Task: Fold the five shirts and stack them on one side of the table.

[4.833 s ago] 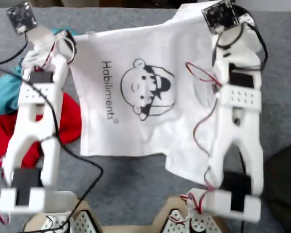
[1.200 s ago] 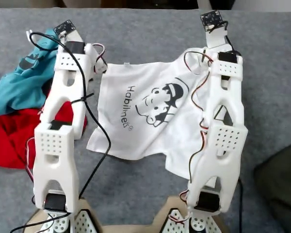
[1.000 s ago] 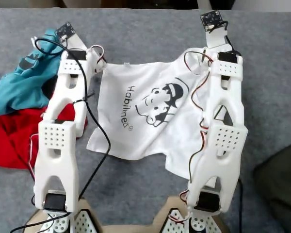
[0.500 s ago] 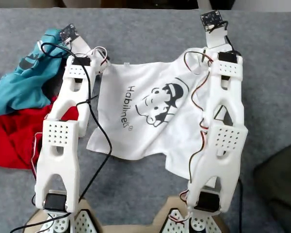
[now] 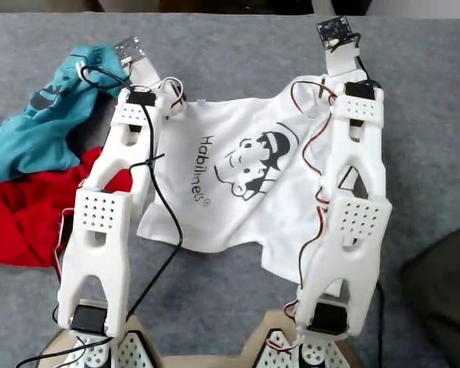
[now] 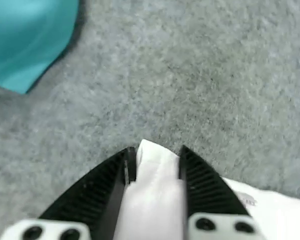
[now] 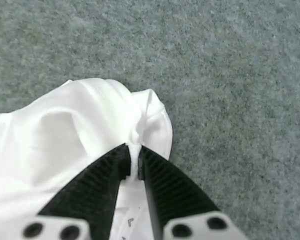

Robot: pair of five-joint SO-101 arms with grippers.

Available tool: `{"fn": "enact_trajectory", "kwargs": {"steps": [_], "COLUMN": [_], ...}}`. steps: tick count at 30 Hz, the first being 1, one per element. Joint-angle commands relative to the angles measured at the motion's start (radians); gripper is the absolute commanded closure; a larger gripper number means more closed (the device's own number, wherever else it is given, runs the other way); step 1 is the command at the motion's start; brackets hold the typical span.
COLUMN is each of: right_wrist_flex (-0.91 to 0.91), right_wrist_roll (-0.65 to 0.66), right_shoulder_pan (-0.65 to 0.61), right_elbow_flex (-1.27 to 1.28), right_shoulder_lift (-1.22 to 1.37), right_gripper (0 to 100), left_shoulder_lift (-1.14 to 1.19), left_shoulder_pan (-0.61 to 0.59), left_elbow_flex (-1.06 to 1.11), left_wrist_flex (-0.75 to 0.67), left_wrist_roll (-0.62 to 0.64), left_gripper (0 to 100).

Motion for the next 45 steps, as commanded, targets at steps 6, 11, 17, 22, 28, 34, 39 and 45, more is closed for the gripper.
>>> {"fn": "enact_trajectory", "kwargs": {"steps": [6,11,17,22,28,34,39,45], "right_wrist_flex": [0.003,0.003,0.075,0.201,0.241,0.161,0.098,0.023], "right_wrist_roll": [0.011,0.011,0.048,0.127,0.123,-0.034,-0.038,-0.031], "right_shoulder_pan": [0.012,0.008,-0.036,-0.056,-0.045,-0.028,-0.031,-0.031], "right_elbow_flex": [-0.050,-0.056,-0.128,-0.202,-0.367,-0.487,-0.559,-0.601], "right_shoulder_lift": [-0.008,-0.008,-0.067,-0.131,-0.229,-0.222,-0.208,-0.194], "right_gripper": [99.2,99.2,99.3,99.3,99.3,99.3,99.3,99.3], "left_shoulder_lift": [-0.016,-0.028,-0.053,-0.071,-0.093,-0.087,-0.082,-0.081], "left_shoulder_pan": [0.014,0.015,0.014,0.009,-0.052,-0.115,-0.153,-0.137], "left_elbow_flex": [-0.012,-0.035,-0.198,-0.417,-0.881,-0.836,-0.868,-0.858], "left_wrist_flex": [-0.008,0.066,0.175,0.400,0.588,0.393,0.330,0.330], "left_wrist_roll": [-0.117,-0.117,-0.115,-0.091,-0.032,-0.066,-0.068,-0.068], "left_gripper": [98,98,98,98,98,98,98,98]}}
